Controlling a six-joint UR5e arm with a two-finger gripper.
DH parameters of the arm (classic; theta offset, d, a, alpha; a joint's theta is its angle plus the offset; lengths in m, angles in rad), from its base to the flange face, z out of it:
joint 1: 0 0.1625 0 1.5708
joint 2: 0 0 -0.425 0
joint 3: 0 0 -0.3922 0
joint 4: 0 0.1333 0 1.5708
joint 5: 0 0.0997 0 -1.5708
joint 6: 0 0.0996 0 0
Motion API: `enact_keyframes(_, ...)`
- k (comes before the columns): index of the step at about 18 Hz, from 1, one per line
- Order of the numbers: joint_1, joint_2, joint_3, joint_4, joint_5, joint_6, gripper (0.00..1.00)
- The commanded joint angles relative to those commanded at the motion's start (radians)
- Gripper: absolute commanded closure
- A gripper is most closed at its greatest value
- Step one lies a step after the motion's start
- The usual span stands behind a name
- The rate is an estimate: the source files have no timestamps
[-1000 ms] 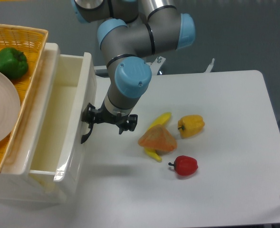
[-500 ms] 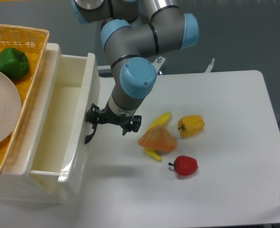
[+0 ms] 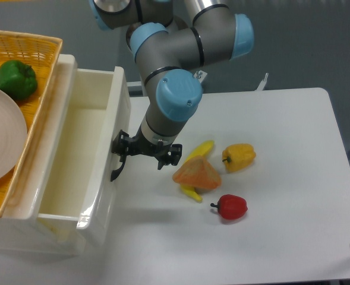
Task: Slide the top white drawer open
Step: 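Keep pulling the drawer outward until fully extended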
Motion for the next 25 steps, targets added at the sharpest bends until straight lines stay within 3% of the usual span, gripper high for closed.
enact_keyframes(25, 0.052, -0.002, 0.002, 0.003, -0.003, 0.003, 0.0)
